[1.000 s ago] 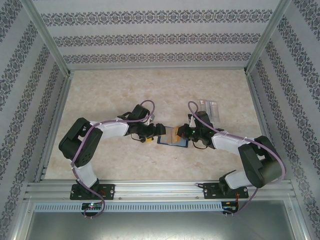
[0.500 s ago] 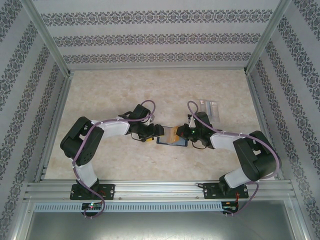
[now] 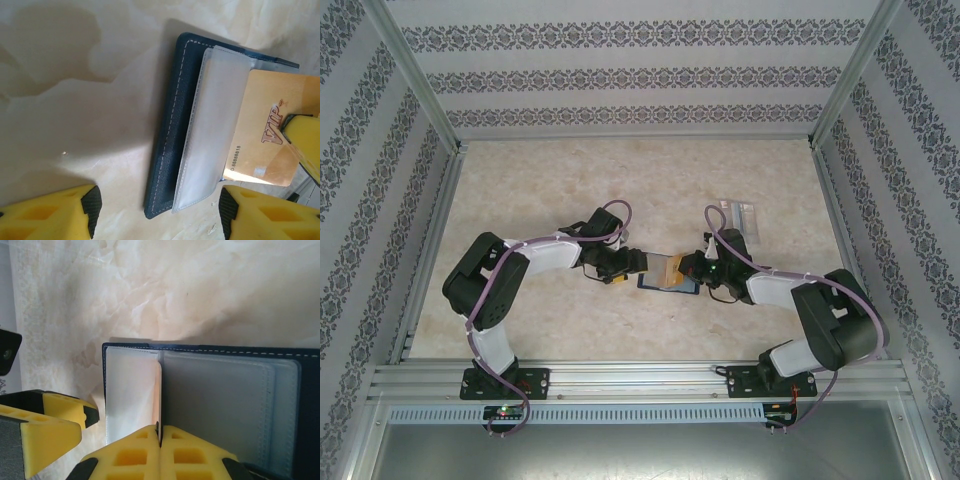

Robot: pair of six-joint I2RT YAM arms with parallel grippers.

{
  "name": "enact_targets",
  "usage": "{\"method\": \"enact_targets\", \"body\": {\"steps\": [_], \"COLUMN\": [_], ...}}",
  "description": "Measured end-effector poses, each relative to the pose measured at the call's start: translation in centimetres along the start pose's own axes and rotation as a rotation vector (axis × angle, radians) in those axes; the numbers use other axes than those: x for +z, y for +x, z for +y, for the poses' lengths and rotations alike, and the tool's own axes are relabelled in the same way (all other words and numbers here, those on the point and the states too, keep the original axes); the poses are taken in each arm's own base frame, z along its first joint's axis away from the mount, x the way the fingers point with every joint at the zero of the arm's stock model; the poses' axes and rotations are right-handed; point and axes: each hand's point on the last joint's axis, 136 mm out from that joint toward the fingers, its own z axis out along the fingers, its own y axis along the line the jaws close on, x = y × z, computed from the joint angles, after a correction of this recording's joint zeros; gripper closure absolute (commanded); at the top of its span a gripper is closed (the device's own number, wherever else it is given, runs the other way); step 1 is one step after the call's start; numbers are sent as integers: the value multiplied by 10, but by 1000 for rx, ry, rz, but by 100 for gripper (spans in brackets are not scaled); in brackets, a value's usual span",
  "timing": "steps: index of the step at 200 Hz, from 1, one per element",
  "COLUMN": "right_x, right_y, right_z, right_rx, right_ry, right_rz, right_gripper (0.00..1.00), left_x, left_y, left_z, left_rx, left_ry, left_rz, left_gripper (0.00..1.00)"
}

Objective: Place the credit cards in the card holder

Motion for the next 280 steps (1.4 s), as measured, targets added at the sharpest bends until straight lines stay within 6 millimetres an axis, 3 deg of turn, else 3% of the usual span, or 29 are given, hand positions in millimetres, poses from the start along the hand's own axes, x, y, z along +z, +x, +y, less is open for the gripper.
{"method": "enact_targets", "body": {"steps": [75,123,280], "right_x": [10,18,49], "right_y": [0,-1,-5], "right_z": [2,4,28], "right_rx": [54,78,95], "right_ry": [-47,-81,-167], "right_rz": [9,16,35], "right_gripper": [100,100,100], "left_x": [1,2,-1], "left_y": [0,0,-5], "left_z": [5,12,23], "left_rx": [-13,-23,-53], "left_ry": [-27,-68,-188], "left_rz": [2,-9,-32], "left_gripper": [44,57,64]}}
